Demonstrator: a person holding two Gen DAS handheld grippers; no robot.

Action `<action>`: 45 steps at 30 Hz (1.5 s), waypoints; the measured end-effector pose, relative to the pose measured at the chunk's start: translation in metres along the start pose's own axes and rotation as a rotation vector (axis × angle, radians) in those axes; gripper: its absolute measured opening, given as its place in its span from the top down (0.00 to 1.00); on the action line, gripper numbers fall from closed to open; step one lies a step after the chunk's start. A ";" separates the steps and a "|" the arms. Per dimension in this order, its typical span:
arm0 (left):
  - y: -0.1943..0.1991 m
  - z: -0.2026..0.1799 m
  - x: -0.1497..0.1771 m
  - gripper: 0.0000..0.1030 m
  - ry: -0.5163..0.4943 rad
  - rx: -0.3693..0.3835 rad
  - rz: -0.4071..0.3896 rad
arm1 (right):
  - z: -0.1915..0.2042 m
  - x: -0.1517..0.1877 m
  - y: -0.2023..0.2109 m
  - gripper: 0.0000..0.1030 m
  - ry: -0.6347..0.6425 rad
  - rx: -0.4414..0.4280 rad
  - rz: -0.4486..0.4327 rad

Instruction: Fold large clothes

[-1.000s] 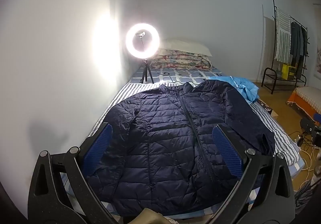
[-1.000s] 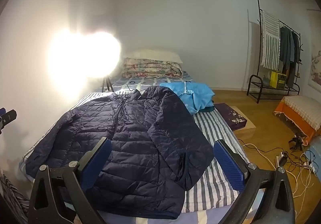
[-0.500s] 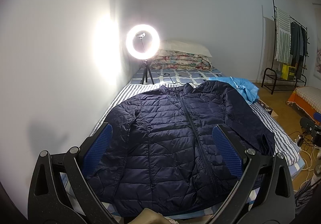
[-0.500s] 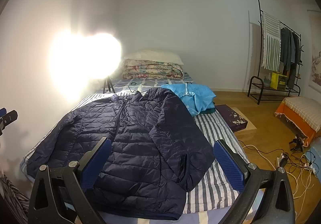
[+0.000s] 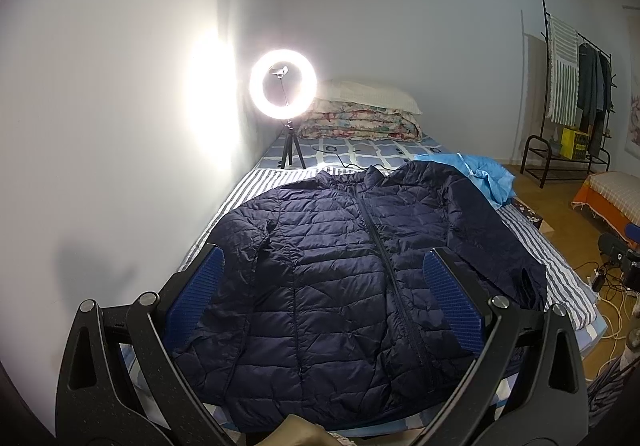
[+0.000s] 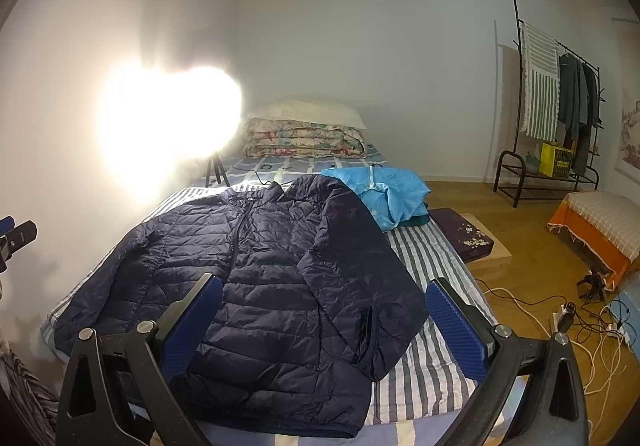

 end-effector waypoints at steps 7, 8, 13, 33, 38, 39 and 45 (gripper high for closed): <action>0.001 0.000 -0.003 0.01 0.000 0.000 -0.002 | 0.000 -0.002 0.001 0.00 -0.002 0.010 -0.005; 0.001 0.000 -0.004 0.01 -0.001 0.000 -0.001 | -0.001 -0.002 0.001 0.00 -0.003 0.011 -0.006; 0.002 -0.001 -0.002 0.01 -0.002 -0.001 -0.003 | 0.000 -0.001 0.001 0.00 0.000 0.022 -0.005; 0.002 -0.006 0.002 0.01 0.003 0.002 0.000 | -0.008 -0.006 0.002 0.00 -0.035 0.095 -0.014; -0.002 -0.006 0.007 0.01 0.011 -0.001 0.013 | -0.008 -0.006 0.003 0.00 -0.038 0.103 -0.021; -0.003 -0.006 0.008 0.01 0.013 -0.002 0.015 | -0.008 -0.006 0.003 0.00 -0.039 0.104 -0.021; -0.012 0.002 0.014 0.01 0.021 -0.017 0.033 | -0.007 -0.006 0.001 0.00 -0.032 0.099 -0.018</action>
Point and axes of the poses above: each gripper's, at about its wrist camera, not at the fingertips, and y roughly against the way its jaws point, z to its left, x to its underside, the point moved 4 cm from there along -y, roughly the way its jaws point, and after that the axes turned 15 degrees about -y, right-handed, at the moved point
